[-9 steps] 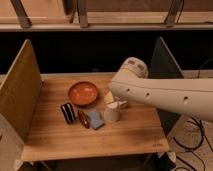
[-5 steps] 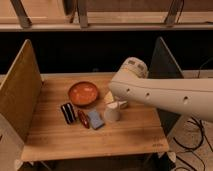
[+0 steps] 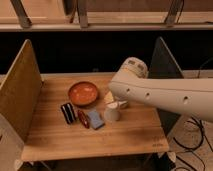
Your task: Place the ceramic cup over the eraser
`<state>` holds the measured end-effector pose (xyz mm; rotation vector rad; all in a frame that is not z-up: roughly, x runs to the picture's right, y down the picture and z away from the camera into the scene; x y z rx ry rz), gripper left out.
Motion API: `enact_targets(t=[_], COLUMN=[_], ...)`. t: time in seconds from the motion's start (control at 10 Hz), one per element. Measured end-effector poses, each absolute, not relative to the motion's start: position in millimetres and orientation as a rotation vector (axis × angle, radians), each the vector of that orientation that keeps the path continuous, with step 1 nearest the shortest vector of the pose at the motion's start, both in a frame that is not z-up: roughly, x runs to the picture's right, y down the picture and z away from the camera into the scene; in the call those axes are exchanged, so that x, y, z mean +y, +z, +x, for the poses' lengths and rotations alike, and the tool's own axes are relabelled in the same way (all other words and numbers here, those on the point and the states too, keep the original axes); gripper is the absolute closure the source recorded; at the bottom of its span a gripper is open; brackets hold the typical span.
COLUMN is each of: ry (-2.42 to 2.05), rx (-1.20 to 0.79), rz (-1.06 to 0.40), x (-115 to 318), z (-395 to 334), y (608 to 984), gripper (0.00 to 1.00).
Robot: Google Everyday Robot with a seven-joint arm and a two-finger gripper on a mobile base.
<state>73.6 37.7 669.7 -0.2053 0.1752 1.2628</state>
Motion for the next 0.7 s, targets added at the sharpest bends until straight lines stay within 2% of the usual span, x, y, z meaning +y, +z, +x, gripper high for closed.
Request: enact_targets(t=[0.7], ry=[1.258], rx=[0.171], rz=[-0.215], x=[39.6], z=[72.5], y=[671.5], gripper=[0.2])
